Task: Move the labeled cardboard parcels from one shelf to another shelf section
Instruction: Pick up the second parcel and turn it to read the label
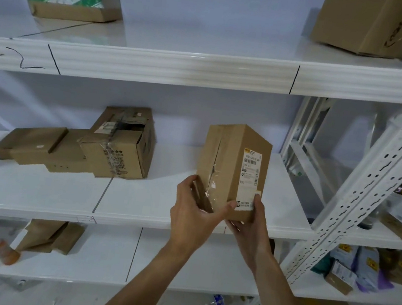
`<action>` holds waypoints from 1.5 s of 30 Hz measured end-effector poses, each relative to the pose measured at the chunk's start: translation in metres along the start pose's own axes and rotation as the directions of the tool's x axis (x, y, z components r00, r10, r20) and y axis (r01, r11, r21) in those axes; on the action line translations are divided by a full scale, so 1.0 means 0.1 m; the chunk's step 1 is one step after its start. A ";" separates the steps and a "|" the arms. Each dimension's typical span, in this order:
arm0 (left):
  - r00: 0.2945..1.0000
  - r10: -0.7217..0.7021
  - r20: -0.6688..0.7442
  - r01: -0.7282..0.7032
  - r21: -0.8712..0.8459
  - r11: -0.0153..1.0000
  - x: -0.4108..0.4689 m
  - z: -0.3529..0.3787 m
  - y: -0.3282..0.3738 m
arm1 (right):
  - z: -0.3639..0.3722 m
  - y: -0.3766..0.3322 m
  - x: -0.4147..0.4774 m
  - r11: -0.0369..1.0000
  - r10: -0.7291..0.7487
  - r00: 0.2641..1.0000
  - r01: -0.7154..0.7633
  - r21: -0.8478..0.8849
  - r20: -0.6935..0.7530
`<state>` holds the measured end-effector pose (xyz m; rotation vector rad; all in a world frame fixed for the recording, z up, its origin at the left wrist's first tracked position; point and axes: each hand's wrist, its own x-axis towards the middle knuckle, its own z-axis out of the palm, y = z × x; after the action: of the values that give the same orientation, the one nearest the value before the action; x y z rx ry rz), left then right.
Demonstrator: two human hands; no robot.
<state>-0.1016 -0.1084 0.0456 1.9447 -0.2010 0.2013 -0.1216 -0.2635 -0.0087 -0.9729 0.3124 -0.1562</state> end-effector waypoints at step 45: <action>0.874 -0.303 0.380 0.463 -0.461 0.756 0.29 -0.29 -0.49 | 0.30 -0.35 -0.11 0.863 -0.147 0.987 0.093 -0.497 -0.070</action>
<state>-0.0635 -0.0643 0.0188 1.3904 -0.0252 -0.3871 -0.1221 -0.2558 0.0380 -1.4992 0.3993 -0.2504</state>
